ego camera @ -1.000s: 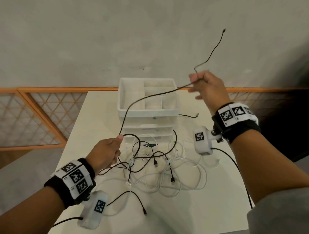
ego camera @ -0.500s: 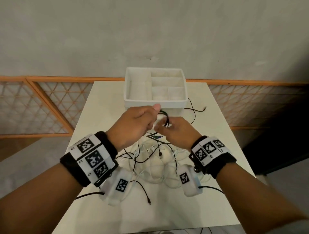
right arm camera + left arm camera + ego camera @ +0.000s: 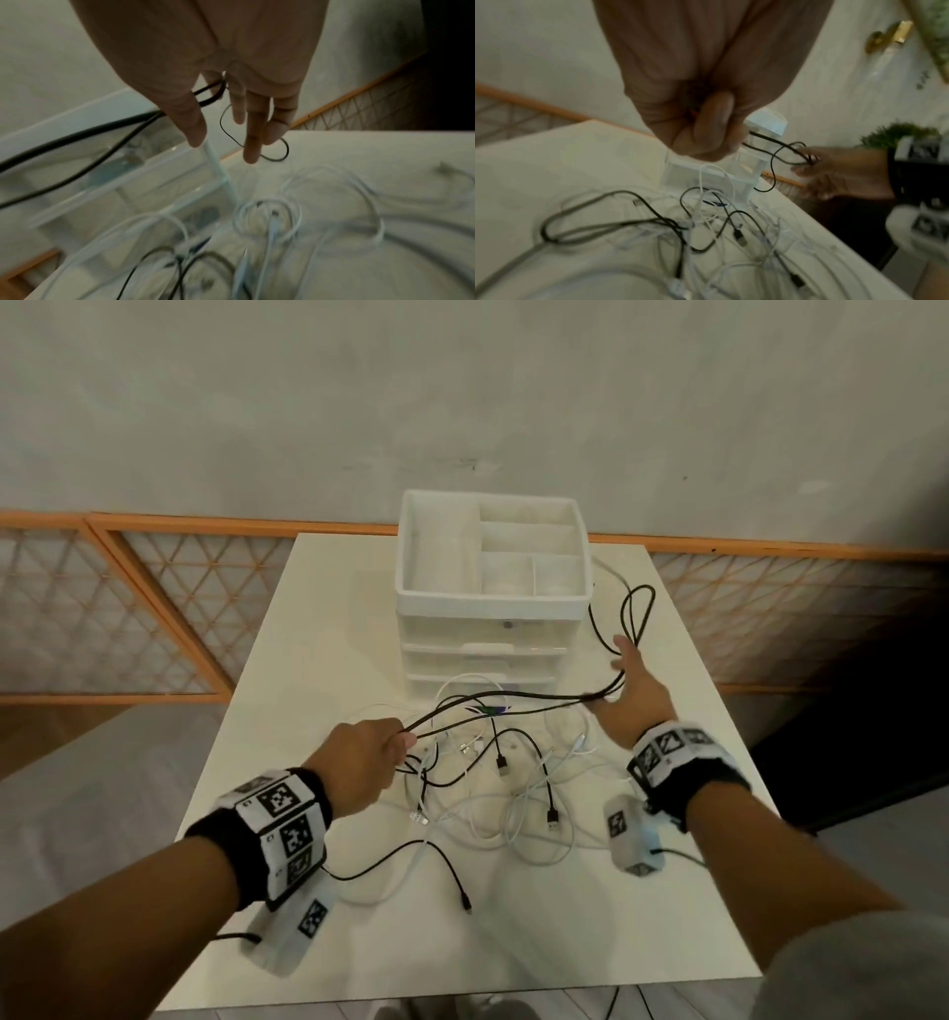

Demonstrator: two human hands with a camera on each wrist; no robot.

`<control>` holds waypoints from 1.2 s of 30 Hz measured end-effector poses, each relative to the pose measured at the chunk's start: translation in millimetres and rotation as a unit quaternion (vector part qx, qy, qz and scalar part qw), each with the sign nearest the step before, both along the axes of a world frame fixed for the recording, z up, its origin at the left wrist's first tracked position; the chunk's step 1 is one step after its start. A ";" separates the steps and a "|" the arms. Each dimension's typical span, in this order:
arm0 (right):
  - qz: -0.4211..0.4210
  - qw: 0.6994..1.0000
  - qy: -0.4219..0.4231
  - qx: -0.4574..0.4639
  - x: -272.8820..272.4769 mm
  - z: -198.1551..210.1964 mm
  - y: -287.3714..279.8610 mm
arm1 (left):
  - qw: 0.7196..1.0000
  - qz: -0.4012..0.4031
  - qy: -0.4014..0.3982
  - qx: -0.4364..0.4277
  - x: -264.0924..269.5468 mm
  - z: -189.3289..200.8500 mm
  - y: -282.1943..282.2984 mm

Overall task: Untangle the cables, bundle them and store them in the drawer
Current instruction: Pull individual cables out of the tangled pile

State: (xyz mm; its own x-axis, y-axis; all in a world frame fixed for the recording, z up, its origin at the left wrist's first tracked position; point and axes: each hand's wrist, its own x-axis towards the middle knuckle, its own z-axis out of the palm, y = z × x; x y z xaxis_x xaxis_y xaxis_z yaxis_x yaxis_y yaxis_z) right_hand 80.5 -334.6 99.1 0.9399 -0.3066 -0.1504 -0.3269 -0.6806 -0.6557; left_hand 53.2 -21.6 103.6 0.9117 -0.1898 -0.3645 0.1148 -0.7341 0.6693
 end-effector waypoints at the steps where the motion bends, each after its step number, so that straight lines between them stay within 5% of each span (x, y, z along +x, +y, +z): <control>1: -0.028 0.999 0.014 0.008 -5.5 -8.2 7.6 | 0.999 0.027 0.004 -0.024 0.4 -4.6 -2.8; 8: -0.180 0.979 -0.048 0.079 -16.9 -41.3 44.2 | 0.989 0.141 -0.041 -0.029 12.6 8.9 -4.6; 12: -0.245 0.966 0.050 0.058 -4.1 -47.9 38.4 | 0.965 0.243 -0.033 -0.097 19.0 18.3 11.6; 15: -0.125 0.977 0.163 0.060 0.3 -49.0 47.5 | 0.954 0.250 0.005 -0.164 17.8 25.1 11.1; 18: 0.012 0.988 0.147 0.049 -1.0 -56.9 63.9 | 0.949 0.222 0.021 -0.224 16.0 34.5 1.7; 21: 0.101 0.977 0.178 -0.058 -0.6 -65.0 77.5 | 0.931 0.220 -0.003 -0.291 18.4 49.4 -7.1; 26: -0.025 0.987 0.078 -0.140 -1.0 -64.5 76.9 | 0.907 0.237 -0.072 -0.340 23.6 65.3 -3.4; 30: 0.026 0.974 0.138 -0.178 -3.1 -60.8 75.4 | 0.908 0.240 -0.056 -0.337 20.2 60.4 -3.6; 36: -0.067 0.993 0.084 -0.042 -0.4 -70.6 76.5 | 0.908 0.238 -0.044 -0.342 10.7 57.1 -8.2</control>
State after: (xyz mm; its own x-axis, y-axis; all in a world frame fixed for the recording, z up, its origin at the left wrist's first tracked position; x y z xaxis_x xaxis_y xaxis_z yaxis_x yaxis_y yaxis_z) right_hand 80.2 -258.1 28.6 0.8533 -0.4460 -0.2700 -0.5187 -0.6737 -0.5264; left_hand 63.9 -29.8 160.7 0.9694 0.0795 -0.2323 0.2348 -0.0239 0.9717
